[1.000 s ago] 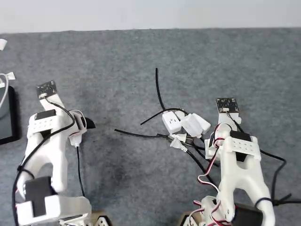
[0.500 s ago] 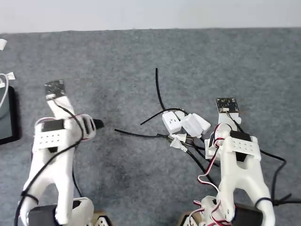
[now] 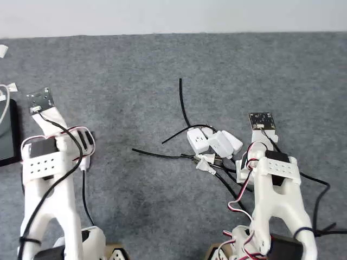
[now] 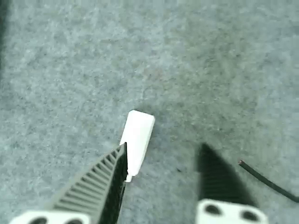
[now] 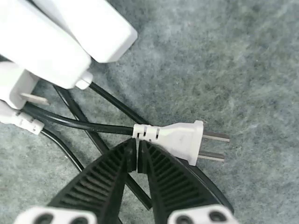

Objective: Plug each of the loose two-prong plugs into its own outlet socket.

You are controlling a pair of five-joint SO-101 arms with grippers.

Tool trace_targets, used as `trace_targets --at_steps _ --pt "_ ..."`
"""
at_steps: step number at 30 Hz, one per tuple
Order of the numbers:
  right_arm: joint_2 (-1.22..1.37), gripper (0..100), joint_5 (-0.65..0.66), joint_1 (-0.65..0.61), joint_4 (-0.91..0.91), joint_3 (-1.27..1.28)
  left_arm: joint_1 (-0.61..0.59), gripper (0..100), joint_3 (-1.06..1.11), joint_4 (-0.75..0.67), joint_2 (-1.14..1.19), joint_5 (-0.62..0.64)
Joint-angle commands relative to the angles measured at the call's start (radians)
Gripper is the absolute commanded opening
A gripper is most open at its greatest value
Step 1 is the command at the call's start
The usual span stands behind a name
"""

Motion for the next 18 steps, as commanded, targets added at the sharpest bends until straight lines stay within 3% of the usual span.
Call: trace_targets --at_steps 1,10,18 --pt "-0.035 1.1 0.021 -0.008 -0.015 -0.002 -0.015 1 -0.079 0.011 0.087 0.005" --pt "-0.035 0.9 0.038 -0.008 -0.012 -0.002 -0.020 1 -0.278 0.018 0.500 0.005" --pt "-0.035 1.2 0.038 -0.010 -0.015 -0.002 0.012 1 -0.274 0.048 0.503 0.003"
